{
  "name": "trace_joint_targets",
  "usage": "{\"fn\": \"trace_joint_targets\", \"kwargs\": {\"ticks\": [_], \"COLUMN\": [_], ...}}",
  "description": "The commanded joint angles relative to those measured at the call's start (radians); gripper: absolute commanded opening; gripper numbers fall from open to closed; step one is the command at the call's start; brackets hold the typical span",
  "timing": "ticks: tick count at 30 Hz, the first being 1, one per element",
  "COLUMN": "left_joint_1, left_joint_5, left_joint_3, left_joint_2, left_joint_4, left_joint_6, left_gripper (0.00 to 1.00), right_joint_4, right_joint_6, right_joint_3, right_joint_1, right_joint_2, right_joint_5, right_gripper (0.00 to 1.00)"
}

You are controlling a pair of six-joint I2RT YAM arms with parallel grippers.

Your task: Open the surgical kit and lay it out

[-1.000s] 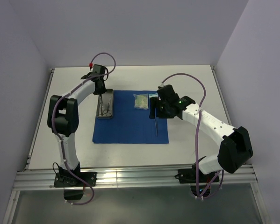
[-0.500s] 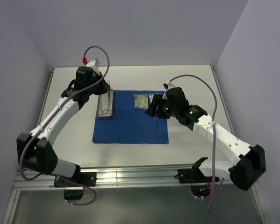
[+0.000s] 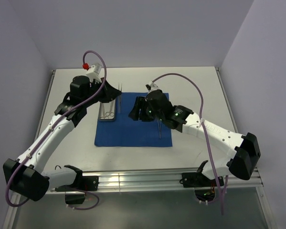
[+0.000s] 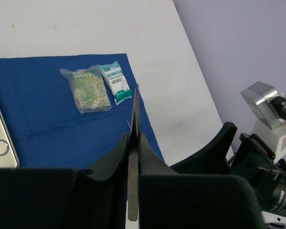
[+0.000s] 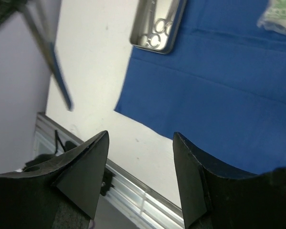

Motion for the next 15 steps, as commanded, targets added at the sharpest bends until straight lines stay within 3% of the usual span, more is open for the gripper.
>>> {"fn": "trace_joint_targets", "kwargs": {"ticks": [1,15], "left_joint_1": [-0.013,-0.039], "left_joint_5": [0.011,0.027], "left_joint_3": [0.001,0.015], "left_joint_2": [0.001,0.038], "left_joint_4": [0.045,0.040], "left_joint_6": [-0.023,-0.039], "left_gripper": [0.00,0.00], "right_joint_4": [0.052,0.053], "right_joint_6": [0.032,0.023], "right_joint_3": [0.091,0.196], "right_joint_1": [0.027,0.058], "right_joint_2": [0.018,0.100], "right_joint_5": [0.044,0.003], "right_gripper": [0.63,0.60]}}
